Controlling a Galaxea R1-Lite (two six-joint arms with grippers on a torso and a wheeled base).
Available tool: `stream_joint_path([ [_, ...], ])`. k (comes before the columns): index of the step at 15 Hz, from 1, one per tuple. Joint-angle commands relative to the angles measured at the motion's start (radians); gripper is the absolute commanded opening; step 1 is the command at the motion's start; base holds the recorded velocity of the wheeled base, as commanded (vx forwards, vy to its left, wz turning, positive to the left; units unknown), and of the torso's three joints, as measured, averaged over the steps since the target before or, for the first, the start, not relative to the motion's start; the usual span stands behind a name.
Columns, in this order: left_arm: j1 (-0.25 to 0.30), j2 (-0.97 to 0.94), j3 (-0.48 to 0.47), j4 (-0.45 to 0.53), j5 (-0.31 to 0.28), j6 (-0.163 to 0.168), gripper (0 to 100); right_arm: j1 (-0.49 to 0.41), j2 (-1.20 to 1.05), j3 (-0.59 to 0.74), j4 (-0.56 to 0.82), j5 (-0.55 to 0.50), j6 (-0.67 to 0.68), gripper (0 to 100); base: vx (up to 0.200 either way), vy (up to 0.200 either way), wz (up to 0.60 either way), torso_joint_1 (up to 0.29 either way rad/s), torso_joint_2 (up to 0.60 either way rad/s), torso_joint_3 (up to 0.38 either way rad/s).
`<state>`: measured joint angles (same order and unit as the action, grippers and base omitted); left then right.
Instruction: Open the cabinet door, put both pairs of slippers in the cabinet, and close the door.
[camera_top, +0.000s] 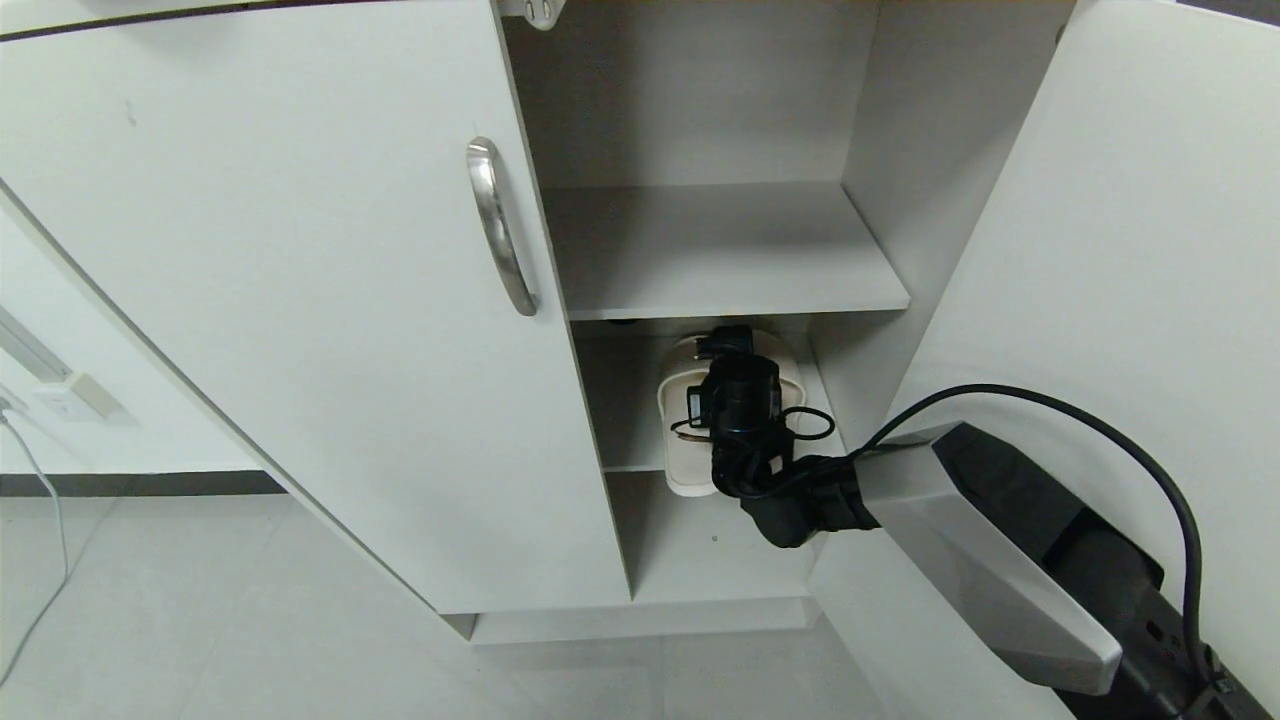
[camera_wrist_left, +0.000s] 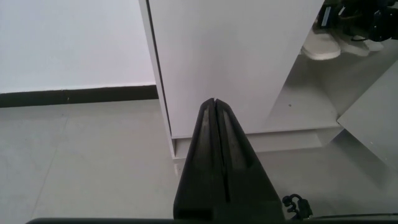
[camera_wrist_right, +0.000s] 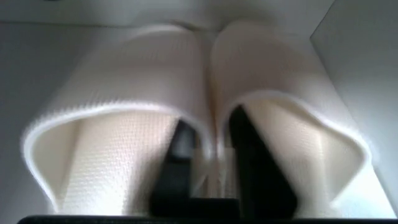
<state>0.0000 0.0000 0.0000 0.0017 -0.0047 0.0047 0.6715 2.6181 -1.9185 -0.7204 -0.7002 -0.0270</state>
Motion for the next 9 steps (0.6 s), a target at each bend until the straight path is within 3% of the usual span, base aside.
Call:
stream_joint_path([
  [1,0.0,0.002,0.0,0.0,0.0,0.0,0,0.0,0.008,0.004,-0.001,-0.001,0.001,100,0.0,0.0,0.0,0.0,0.0,0.0],
  [4,0.0,0.002,0.0,0.0,0.0,0.0,0,0.0,-0.021,0.042,-0.007,-0.004,0.001,100,0.0,0.0,0.0,0.0,0.0,0.0],
  [9,0.0,0.002,0.0,0.0,0.0,0.0,0,0.022,-0.132,0.303,-0.177,-0.01,-0.002,100,0.0,0.0,0.0,0.0,0.0,0.0],
])
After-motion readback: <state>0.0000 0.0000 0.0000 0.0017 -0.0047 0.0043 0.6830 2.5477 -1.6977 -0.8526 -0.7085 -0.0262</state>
